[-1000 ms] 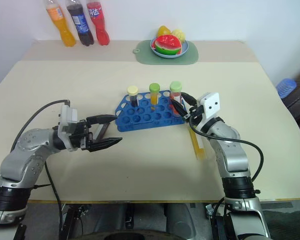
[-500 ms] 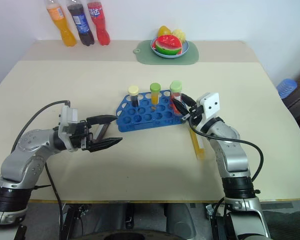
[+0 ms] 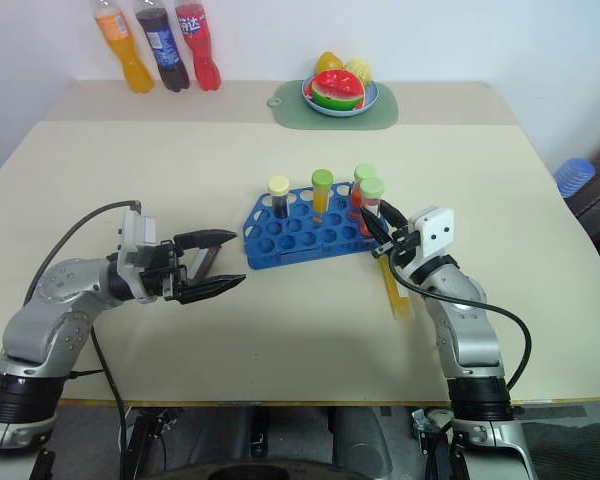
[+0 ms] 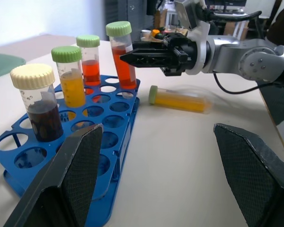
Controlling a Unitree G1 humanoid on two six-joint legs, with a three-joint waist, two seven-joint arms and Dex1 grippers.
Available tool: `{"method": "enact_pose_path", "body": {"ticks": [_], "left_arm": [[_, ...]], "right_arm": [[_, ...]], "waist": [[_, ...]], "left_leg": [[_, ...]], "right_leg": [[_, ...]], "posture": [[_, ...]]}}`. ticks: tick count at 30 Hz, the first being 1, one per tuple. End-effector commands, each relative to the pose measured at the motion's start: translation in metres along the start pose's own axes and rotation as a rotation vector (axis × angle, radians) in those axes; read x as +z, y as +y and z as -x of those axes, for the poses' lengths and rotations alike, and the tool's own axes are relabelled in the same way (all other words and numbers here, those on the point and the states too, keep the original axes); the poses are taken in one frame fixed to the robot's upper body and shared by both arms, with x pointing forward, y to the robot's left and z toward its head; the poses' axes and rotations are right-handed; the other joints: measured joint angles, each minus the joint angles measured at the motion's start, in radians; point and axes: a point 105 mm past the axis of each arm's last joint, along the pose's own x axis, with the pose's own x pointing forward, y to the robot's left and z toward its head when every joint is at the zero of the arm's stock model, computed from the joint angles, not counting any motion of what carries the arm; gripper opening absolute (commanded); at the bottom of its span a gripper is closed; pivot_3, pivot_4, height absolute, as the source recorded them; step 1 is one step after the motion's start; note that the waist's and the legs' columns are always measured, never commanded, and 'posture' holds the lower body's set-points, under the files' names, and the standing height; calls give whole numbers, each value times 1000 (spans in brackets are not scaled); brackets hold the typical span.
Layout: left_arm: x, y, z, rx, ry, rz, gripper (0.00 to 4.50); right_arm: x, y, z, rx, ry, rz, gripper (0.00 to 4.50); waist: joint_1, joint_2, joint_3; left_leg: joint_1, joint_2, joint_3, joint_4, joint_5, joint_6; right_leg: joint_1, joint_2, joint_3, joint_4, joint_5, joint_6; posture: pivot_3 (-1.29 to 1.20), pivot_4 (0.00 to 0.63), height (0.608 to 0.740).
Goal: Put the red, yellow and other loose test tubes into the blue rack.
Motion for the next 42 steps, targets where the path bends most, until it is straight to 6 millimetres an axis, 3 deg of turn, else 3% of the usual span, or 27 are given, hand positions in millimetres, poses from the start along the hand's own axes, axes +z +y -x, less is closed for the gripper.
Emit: {"method": "enact_pose_path", "body": {"ticks": [1, 4, 11, 19, 28, 34, 42], "left_arm": [[9, -1, -3, -17, -24, -41, 3855], [9, 0, -4, -20, -24, -43, 3855], [7, -1, -7, -24, -30, -41, 3855], [3, -1, -16, -59, -43, -31, 3855], [-1, -3, -23, -107, -43, -34, 3855], [-3, -6, -21, -135, -25, -48, 3855], [-4, -8, -18, -107, -26, -48, 3855]], "right_arm": [[10, -13, 4, -50, -37, 56, 2072], [13, -18, 4, -76, -22, 102, 3598], [14, -23, 20, -56, 212, 138, 3598], [11, -17, 64, -5, 689, 99, 3598], [14, -8, 41, -6, 811, -285, 3598], [-11, -10, 41, -23, 937, -327, 3598], [-14, -18, 49, -54, 978, -306, 3598]], "waist": [[0, 0, 0], [-2, 0, 0], [2, 0, 0], [-1, 0, 0], [-1, -1, -1], [-1, -2, -1], [-2, -1, -1]], "left_leg": [[0, 0, 0, 0, 0, 0], [0, 0, 0, 0, 0, 0], [0, 0, 0, 0, 0, 0], [0, 0, -1, 0, 0, 0], [0, 0, -1, 0, 0, 0], [-4, -1, -1, 0, 0, 0], [-4, 0, -2, 0, 0, 0]], "right_leg": [[0, 0, 0, 0, 0, 0], [0, 0, 0, 0, 0, 0], [0, 0, 0, 0, 0, 0], [0, 0, 0, -1, -2, -3], [0, 1, 0, -1, -2, -4], [-1, -1, -1, -4, -1, -3], [-2, 0, -1, -3, 0, 0]], "posture": [[0, 150, 740], [0, 150, 740], [0, 150, 740], [0, 150, 740], [0, 150, 740], [0, 150, 740], [0, 150, 740]]}}
